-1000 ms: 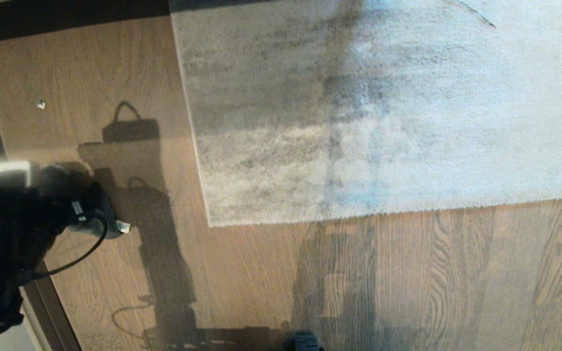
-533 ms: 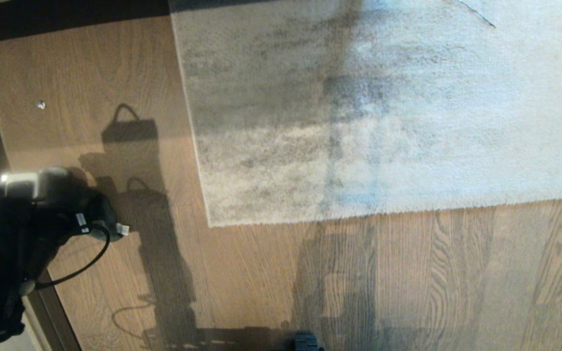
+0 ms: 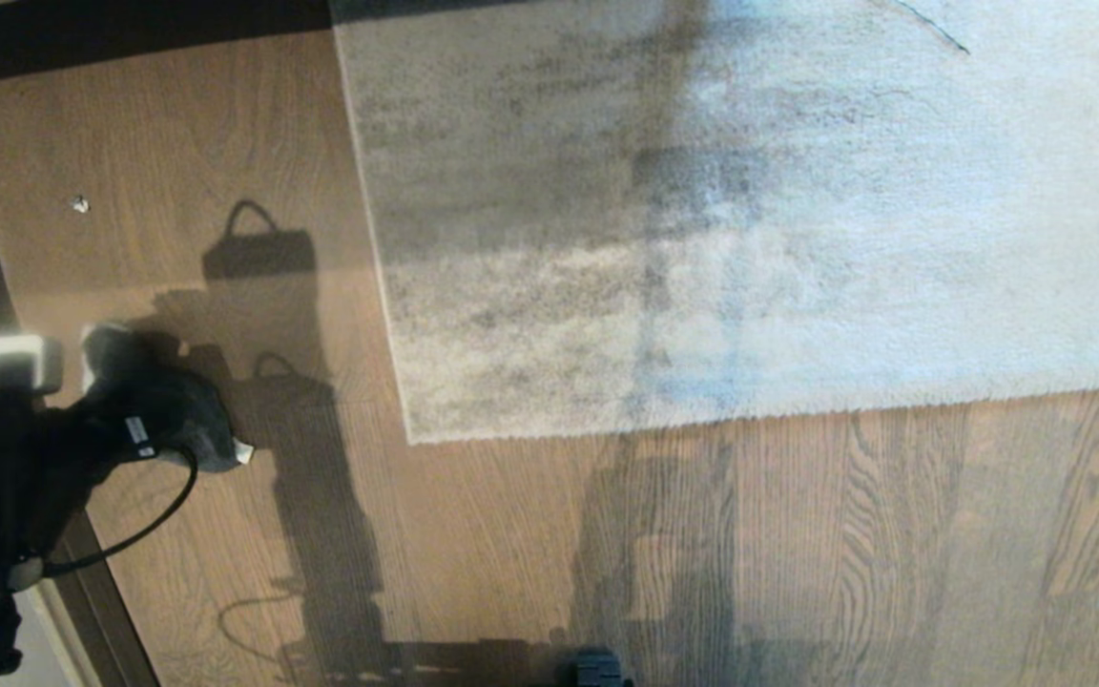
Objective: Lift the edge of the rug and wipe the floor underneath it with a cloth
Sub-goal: Pick up the rag
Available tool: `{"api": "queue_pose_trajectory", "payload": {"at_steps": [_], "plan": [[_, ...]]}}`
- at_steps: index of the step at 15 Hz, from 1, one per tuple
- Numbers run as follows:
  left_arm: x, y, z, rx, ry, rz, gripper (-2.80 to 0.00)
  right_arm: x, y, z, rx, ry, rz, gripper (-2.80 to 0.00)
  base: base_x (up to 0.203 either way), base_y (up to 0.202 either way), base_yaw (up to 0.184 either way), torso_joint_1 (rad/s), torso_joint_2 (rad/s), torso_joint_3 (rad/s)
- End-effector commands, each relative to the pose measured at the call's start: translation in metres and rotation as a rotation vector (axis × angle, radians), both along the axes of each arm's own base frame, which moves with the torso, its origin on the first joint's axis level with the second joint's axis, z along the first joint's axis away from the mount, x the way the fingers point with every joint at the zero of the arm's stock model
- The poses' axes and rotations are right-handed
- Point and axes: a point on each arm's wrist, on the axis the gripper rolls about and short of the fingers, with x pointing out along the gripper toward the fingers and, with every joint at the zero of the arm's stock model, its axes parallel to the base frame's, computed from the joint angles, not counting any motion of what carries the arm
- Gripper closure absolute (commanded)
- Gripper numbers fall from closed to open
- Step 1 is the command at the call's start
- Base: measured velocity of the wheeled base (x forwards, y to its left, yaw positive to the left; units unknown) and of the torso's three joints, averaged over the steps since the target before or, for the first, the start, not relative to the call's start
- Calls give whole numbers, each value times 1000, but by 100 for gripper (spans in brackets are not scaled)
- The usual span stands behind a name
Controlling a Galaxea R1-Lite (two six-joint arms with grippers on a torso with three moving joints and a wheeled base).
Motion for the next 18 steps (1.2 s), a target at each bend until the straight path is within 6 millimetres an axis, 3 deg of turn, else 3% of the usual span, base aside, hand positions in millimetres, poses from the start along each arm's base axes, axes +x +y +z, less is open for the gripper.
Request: {"api": "queue_pose_trajectory", "payload": {"at_steps": [1,6,11,15,18], "plan": [[-14,2,14,15,-51,22,0,0,0,0,1,2,-1,0,0,0,0,0,0,0],[-34,2,28,28,-97,41,0,0,0,0,1,2,-1,0,0,0,0,0,0,0],[-69,-10,41,39,-146,34,0,0,0,0,1,3,-1,0,0,0,0,0,0,0],[-101,-30,48,49,-200,-20,0,0,0,0,1,2,-1,0,0,0,0,0,0,0],[-114,-56,52,39,-235,-178,0,0,0,0,1,2,-1,0,0,0,0,0,0,0]]}}
